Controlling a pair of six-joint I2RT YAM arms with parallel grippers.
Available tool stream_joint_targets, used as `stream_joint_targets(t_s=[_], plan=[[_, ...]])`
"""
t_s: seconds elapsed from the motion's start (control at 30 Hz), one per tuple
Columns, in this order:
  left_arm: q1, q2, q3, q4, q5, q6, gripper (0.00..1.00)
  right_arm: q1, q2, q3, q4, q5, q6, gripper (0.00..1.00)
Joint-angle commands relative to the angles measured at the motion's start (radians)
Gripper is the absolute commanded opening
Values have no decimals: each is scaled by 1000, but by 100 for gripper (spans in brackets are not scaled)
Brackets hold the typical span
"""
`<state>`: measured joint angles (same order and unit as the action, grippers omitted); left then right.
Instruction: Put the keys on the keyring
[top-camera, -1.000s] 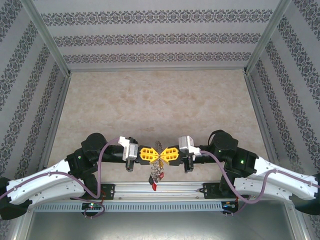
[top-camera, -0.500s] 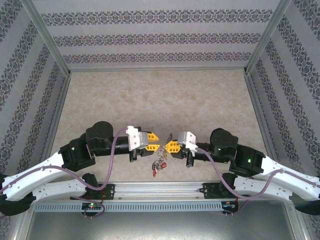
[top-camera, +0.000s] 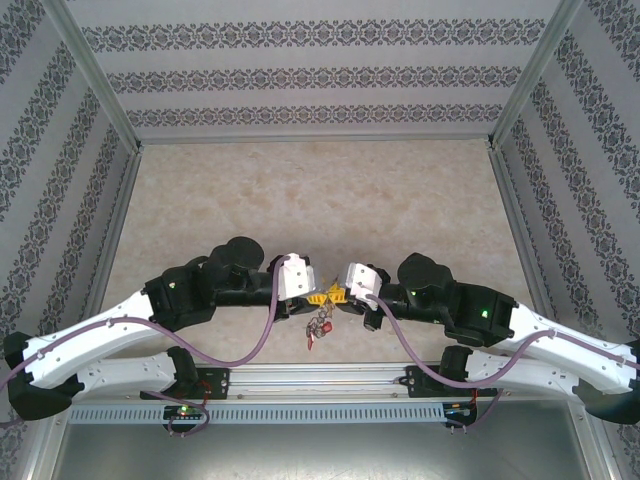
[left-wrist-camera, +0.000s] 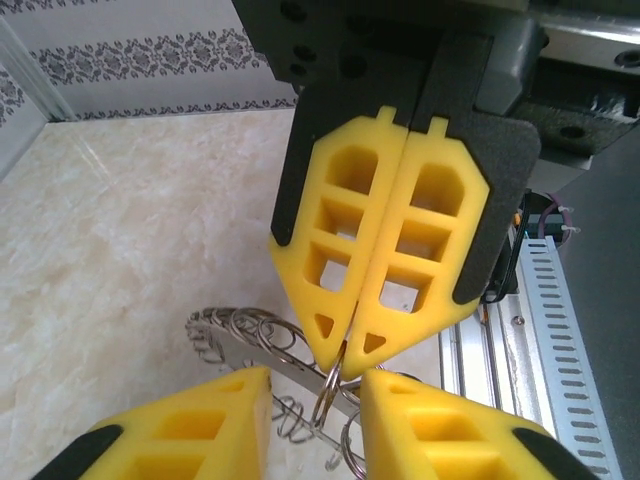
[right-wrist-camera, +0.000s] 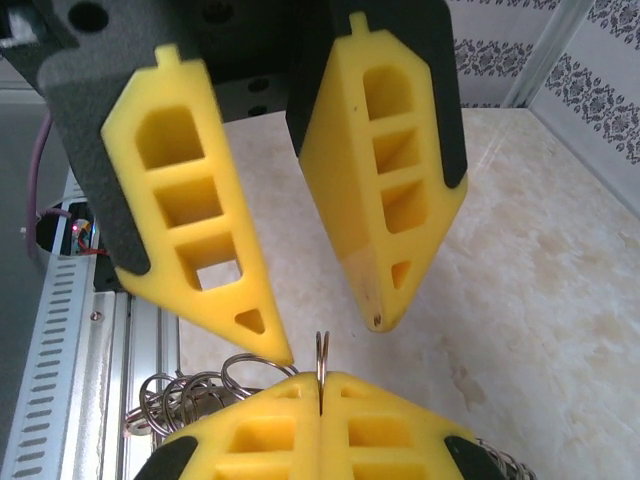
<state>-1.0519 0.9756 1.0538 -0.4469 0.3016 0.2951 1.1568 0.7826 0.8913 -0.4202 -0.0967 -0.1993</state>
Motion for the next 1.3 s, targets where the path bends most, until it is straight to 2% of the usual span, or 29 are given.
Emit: stream_joint_targets(t_s=[0.0,0.27,0.4,0.67,0.93,1.03,1.2,1.27], plan=[[3,8,28,-29,-1,27,23,13,0,48,19,-9,-18,0],[1,40,28,-30,7,30,19,13,-5,48,18,-39,-11,0],[1,46,26,-16,17,32,10,13,-4,44,19,-45,-5,0],[2,41,5,-2,28,33,15,12,-39,22,30,-41,-1,0],[1,40,-9,17,33,35,14,13,-26,18,45,-55,5,0],[1,38,-13,25,38,36,6,12,-10,23,42,-55,3,0],[1,28,-26,40,38,32,9,13,6,28,35,-64,3,0],[0,27,-30,39,47,32,0,13,10,30,32,-63,4,0]])
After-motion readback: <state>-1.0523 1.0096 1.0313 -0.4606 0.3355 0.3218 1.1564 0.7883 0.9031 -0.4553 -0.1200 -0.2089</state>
